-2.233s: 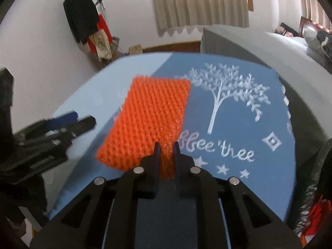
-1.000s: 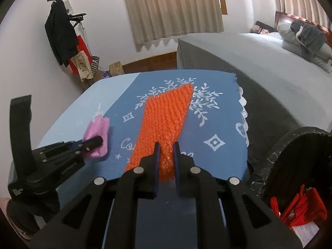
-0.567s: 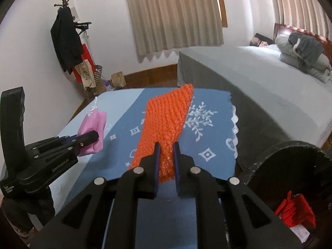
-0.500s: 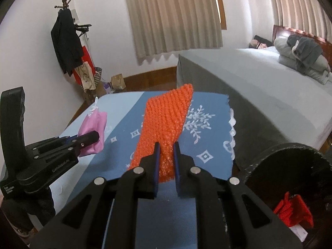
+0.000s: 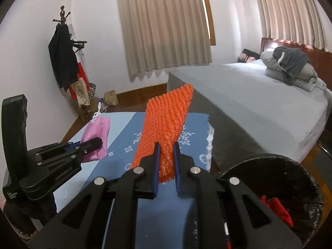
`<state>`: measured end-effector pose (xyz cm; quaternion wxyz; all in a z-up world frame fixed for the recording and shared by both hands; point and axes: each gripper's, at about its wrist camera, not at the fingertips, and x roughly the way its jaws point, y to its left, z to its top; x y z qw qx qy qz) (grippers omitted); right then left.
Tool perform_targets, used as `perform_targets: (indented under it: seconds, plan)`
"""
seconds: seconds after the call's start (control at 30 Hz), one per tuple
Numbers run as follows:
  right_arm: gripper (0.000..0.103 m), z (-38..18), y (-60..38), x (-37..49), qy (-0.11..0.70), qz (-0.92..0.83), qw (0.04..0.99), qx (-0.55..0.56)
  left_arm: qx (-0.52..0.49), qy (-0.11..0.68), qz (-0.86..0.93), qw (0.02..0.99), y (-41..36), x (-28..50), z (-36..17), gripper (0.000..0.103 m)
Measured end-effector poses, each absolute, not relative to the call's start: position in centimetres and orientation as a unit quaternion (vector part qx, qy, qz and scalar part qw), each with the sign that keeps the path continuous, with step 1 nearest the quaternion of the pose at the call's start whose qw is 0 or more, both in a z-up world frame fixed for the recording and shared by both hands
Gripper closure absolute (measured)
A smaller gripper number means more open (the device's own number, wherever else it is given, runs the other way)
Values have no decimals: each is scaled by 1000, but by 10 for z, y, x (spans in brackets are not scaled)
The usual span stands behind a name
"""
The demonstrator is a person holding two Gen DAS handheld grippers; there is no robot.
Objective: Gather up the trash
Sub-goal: 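Carry the pink pouch and orange sleeve over the black bin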
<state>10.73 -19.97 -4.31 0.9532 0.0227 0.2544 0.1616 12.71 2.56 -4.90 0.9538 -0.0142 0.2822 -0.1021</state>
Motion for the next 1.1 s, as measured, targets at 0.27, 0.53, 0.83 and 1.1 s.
perform_targets:
  seconds: [0.27,0.53,0.83,1.1]
  plan:
    - [91,-33,-228,84,239,133,961,31,-3,266,-133,955,-7,114,-34,96]
    - [91,-29,-255,66,229,99,967,42,12,254,-174,951,-48,101,-23,96]
    - [91,-31,-288,44,224,55,972,52,26,243,-215,946,-87,93,-17,96]
    - [91,-33,-310,29,223,21,973,59,35,239,-248,938,-117,86,-18,96]
